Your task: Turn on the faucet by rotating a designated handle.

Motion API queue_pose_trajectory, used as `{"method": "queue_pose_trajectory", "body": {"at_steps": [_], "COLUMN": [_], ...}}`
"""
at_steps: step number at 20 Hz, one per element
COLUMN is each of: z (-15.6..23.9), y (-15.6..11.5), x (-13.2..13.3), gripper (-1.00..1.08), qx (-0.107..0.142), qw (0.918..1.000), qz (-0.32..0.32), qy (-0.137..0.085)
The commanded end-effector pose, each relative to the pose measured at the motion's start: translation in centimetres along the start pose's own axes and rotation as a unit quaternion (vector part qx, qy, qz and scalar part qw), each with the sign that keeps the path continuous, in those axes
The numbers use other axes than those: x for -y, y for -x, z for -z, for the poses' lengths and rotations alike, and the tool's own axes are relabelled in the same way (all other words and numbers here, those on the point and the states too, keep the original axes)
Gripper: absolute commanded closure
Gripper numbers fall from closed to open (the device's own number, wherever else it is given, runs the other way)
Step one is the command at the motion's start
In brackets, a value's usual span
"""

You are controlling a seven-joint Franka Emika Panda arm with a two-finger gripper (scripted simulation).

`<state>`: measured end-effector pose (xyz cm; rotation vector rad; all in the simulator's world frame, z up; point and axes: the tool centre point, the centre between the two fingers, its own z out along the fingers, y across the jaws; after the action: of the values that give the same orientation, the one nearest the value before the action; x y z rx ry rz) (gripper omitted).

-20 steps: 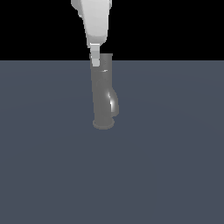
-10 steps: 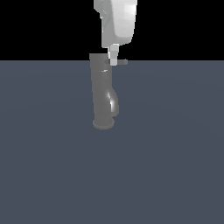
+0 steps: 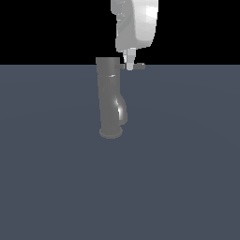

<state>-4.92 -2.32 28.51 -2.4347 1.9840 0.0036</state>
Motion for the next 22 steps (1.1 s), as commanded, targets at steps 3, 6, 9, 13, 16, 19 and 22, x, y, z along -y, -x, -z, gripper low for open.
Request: {"method": "queue_pose_trajectory", "body": {"at_steps": [3, 6, 9, 13, 16, 19, 22], "z": [0.0, 0.0, 0.0, 0.0, 0.0, 0.0, 0.0], "y": [-1.2, -1.8, -2.3, -3.1, -3.7, -4.3, -4.8], "x": [0.8, 1.3, 1.8, 2.4, 2.9, 3.4, 3.9], "gripper": [1.08, 1.08, 1.08, 1.08, 1.08, 1.08, 1.08], "qx": [0.0, 0.0, -0.001, -0.001, -0.001, -0.001, -0.001], "qw": [1.0, 1.0, 1.0, 1.0, 1.0, 1.0, 0.9999], "qz": [-0.004, -0.005, -0.006, -0.007, -0.009, -0.01, -0.011], "qy": [0.0, -0.001, -0.001, -0.001, -0.001, -0.001, -0.001]}}
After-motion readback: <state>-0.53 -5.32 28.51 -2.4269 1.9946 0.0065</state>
